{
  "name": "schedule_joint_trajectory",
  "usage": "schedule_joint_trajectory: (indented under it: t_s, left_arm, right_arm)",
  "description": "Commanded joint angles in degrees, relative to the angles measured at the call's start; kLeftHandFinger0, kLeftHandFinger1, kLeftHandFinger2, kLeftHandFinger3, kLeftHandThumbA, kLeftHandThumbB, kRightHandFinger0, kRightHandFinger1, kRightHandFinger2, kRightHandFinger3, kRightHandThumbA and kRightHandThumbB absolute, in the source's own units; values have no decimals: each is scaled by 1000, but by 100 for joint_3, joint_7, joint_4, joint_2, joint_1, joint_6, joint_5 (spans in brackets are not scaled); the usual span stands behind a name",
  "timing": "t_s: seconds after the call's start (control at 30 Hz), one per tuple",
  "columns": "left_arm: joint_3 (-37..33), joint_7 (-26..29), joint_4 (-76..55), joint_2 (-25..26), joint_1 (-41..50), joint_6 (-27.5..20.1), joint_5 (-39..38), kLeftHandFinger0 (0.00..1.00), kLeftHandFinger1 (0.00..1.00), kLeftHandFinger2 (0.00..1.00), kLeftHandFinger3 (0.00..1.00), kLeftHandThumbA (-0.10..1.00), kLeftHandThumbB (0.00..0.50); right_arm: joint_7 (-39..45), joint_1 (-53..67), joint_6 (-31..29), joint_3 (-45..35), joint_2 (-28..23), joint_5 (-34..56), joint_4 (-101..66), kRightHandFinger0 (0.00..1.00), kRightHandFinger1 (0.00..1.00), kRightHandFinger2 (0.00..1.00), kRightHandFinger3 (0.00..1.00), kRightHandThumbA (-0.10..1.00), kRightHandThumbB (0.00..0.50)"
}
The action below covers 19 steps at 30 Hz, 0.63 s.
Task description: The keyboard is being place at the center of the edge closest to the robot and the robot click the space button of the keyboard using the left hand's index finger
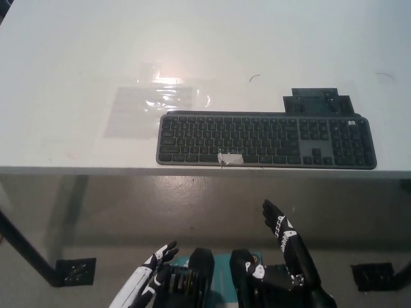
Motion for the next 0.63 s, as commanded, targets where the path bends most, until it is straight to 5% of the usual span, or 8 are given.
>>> schedule_joint_trajectory:
  t_s: [0.0,0.23,0.6]
  left_arm:
    - [83,-106,12,-3,-92,-337,-53,1000,1000,1000,1000,1000,463]
    - [174,-87,7,-28,-101,-248,-65,1000,1000,1000,1000,1000,496]
    - [255,-149,-94,-42,-96,-116,12,1000,1000,1000,1000,1000,478]
  right_arm:
    - [84,-145,-280,49,34,46,-42,1000,1000,1000,1000,1000,402]
    - [-29,-136,-280,85,8,-172,-79,1000,1000,1000,1000,1000,367]
    - [0,-149,-280,85,3,-141,-86,1000,1000,1000,1000,1000,364]
